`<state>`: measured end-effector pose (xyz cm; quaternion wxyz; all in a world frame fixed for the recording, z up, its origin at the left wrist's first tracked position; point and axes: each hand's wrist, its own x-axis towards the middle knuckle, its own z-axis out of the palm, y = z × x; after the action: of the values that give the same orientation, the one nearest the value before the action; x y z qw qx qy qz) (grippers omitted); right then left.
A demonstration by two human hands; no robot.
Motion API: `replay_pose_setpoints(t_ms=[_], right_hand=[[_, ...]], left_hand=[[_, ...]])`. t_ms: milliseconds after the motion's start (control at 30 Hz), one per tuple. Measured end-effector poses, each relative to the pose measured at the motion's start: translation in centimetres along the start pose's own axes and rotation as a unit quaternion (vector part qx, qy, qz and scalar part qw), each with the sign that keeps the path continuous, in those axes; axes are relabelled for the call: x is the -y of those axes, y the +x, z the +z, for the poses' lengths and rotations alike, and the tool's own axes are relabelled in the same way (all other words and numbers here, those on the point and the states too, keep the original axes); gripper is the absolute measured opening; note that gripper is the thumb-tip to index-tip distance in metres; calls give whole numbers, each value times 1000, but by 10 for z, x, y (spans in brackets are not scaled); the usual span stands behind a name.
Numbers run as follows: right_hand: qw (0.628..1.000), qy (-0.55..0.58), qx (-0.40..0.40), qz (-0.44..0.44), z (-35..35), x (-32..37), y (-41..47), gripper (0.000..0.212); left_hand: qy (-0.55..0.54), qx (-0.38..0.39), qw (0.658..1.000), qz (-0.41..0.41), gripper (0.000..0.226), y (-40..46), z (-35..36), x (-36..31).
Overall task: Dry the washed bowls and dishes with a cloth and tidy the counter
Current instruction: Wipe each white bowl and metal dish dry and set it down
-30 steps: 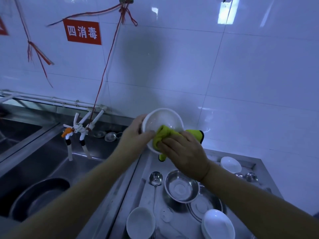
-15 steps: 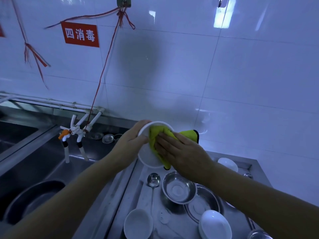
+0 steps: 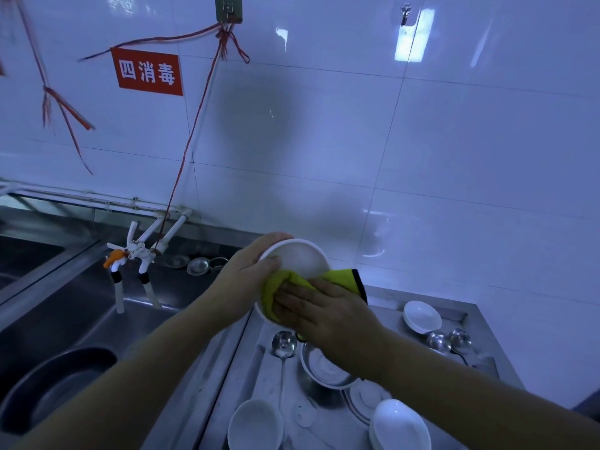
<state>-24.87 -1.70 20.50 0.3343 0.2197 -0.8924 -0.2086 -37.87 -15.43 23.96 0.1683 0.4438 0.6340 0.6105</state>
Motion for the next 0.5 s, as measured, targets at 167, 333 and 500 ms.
replay_pose_setpoints(t_ms=[167,333,500], right_hand=[[987,-72,23,-145,-16,-36,-4,27],[991,-111,24,-77,-10,-32,0,33],[992,-41,-41,113,2,-3,-5,27]], left_hand=[[39,166,983,-73,44,7,-5,-13],[20,159,983,-85,47,12,-6,-20],[-9,-4,999,-39,37,8,2,-8]])
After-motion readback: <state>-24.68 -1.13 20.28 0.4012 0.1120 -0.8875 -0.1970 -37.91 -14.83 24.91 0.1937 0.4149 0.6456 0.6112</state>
